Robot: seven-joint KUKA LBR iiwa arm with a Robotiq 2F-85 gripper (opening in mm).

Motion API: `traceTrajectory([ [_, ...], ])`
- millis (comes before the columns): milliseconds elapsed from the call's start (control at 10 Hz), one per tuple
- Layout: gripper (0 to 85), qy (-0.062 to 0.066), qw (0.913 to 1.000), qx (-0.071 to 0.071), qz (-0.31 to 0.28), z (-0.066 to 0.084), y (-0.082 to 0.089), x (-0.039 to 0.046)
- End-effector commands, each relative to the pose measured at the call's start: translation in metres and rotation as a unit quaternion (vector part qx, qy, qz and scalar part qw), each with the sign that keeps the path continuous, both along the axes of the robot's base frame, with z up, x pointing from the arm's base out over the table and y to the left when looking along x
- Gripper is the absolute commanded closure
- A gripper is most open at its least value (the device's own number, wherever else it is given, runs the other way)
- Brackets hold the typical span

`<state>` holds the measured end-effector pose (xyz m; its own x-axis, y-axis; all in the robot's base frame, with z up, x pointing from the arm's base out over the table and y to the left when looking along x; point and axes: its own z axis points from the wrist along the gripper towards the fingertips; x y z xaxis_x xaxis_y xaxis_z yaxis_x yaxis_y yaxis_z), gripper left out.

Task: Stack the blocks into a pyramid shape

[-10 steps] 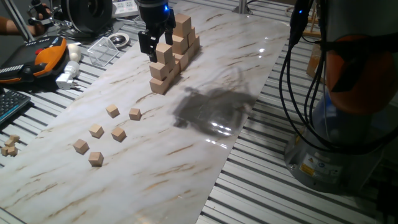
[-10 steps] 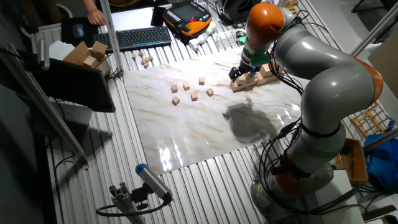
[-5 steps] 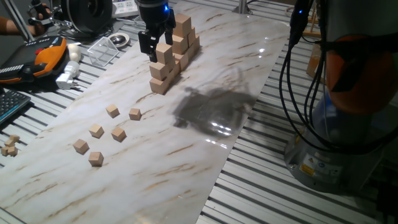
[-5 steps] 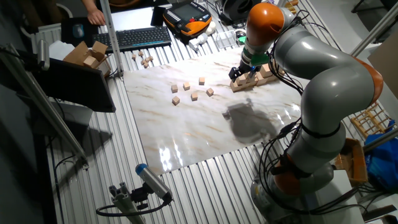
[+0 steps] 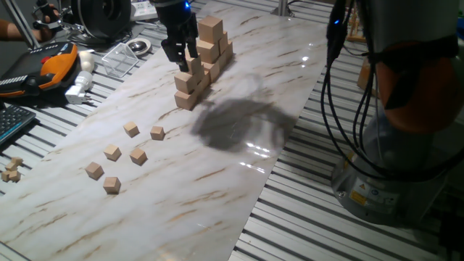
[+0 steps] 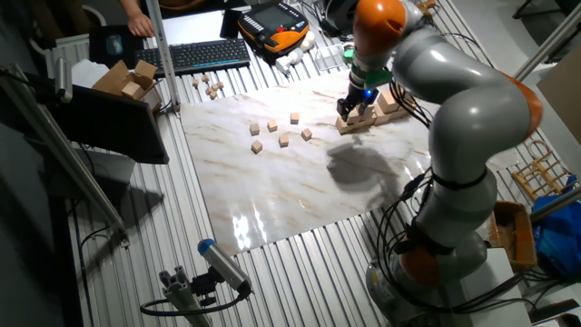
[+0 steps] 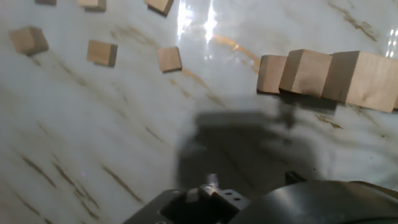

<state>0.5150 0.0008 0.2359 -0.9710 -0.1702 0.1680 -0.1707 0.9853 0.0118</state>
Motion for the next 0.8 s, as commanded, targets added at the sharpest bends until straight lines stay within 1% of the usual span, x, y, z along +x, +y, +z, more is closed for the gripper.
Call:
traceTrajectory([
  [0,85.0,0.047,0.9984,-0.01,0.031,0.0,-0.0001,-0.0001],
  [700,85.0,0.043,0.9987,-0.01,0.026,-0.0002,0.0,-0.0004],
])
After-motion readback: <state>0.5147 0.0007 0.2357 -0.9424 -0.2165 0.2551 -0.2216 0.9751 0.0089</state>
